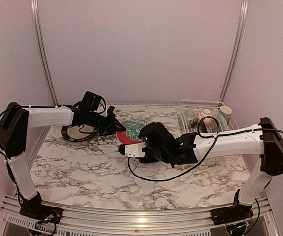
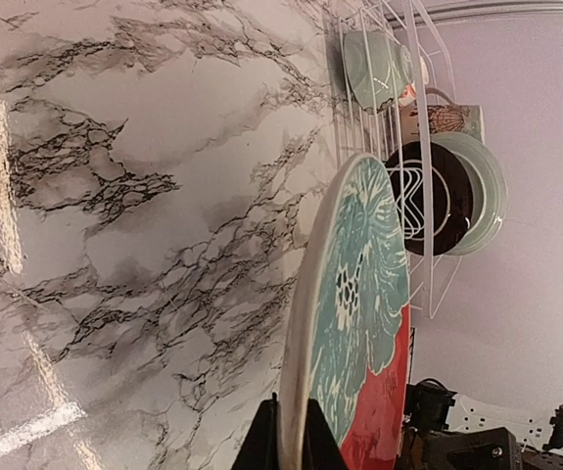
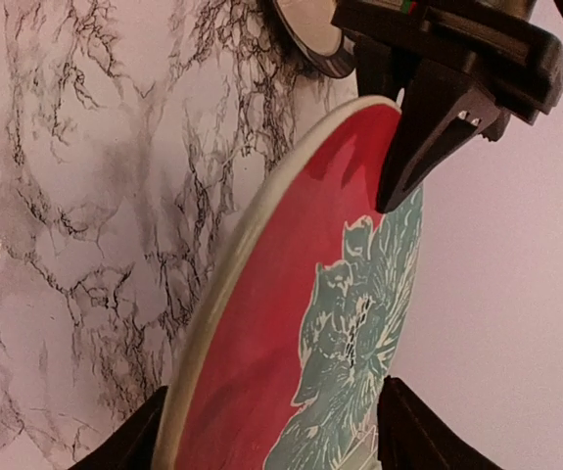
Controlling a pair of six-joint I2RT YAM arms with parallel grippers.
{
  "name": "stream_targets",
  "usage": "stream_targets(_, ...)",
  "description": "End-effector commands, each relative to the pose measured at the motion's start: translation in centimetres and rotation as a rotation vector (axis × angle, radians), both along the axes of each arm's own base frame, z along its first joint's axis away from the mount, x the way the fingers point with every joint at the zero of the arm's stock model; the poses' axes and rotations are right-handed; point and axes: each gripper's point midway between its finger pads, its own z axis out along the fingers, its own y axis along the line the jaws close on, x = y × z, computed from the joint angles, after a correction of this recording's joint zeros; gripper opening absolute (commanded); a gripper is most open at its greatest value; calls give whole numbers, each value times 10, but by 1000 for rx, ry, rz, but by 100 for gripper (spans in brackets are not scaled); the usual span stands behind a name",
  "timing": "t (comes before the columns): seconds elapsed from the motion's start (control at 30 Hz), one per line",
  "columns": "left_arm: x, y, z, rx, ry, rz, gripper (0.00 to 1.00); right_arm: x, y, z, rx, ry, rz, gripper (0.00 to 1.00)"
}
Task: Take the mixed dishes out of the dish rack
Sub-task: Place the plate on the plate.
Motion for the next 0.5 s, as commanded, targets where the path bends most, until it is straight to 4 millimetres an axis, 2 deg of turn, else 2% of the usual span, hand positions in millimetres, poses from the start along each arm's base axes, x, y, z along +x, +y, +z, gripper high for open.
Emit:
stream_targets(0.0,11,4,31,-89,-127,-17,0,6,0,54,139,-48,-24,74)
stream_targets(0.13,28,27,46,-127,-159,63,0,-6,1,55,171,6,12,92)
stream_targets(0.2,38,44,52,-117,-183,110,0,-10,1,56,184,32,23,98)
stream_targets(0.37,60,97,65,-113,-252,248,0,-19,-2,63,248,83,22,99)
stream_targets(0.47,70,137,70,-151,-287,341,0,2,-22,81,375,103,-64,98)
